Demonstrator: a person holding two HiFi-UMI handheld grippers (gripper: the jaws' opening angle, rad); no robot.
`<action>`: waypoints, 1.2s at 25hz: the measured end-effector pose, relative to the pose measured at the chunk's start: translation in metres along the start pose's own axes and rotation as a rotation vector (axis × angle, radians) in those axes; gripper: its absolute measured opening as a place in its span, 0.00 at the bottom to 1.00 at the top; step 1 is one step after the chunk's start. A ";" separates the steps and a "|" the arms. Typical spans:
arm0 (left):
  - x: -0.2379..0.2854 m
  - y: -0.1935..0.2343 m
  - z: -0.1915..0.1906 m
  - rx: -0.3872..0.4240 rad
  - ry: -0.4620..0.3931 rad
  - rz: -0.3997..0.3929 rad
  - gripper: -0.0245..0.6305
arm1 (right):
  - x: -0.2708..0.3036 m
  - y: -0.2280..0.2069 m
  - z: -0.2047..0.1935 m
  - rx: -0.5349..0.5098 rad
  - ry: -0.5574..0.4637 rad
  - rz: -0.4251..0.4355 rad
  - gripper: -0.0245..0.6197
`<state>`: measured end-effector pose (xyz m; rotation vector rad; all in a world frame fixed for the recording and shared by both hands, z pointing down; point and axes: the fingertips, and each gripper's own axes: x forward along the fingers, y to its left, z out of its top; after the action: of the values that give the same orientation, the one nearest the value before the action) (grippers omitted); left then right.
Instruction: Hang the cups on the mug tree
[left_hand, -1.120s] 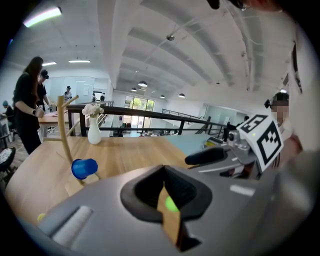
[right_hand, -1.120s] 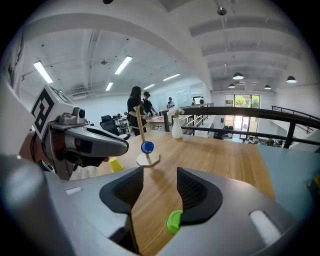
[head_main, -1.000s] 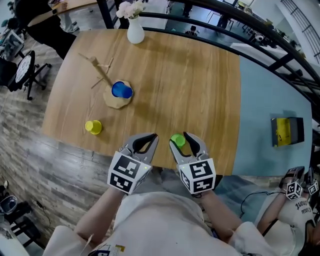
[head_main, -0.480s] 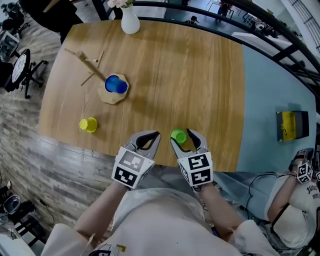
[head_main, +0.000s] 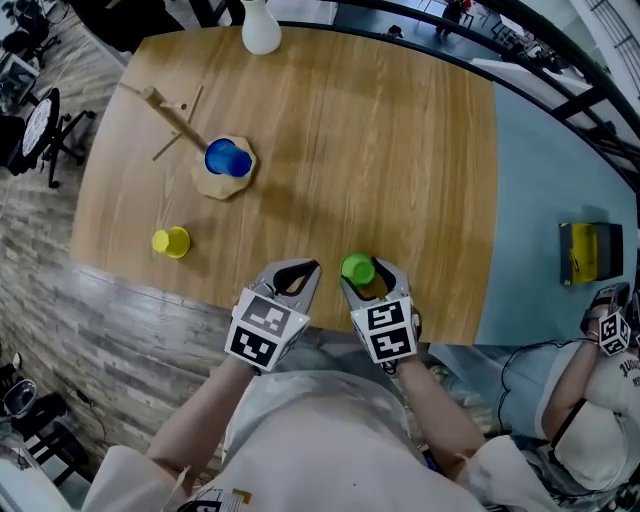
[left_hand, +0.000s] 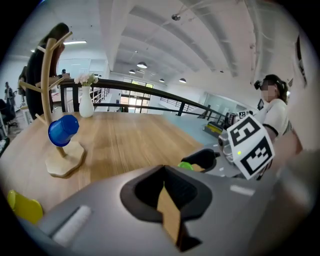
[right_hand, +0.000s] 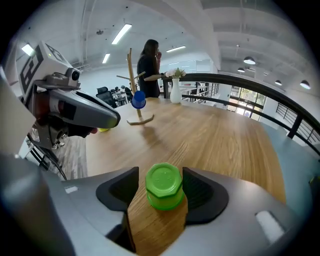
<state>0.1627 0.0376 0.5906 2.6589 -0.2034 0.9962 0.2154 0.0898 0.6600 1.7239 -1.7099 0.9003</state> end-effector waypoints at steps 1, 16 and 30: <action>0.001 0.001 -0.003 -0.002 0.004 0.002 0.04 | 0.002 -0.001 -0.003 -0.001 0.005 -0.004 0.46; -0.015 0.026 0.006 -0.044 -0.018 0.082 0.04 | -0.007 -0.006 0.020 -0.070 -0.043 -0.024 0.41; -0.109 0.048 0.068 -0.096 -0.180 0.200 0.04 | -0.097 0.049 0.164 -0.160 -0.306 0.076 0.41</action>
<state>0.1118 -0.0269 0.4803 2.6778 -0.5514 0.7798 0.1833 0.0219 0.4782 1.7678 -1.9952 0.5329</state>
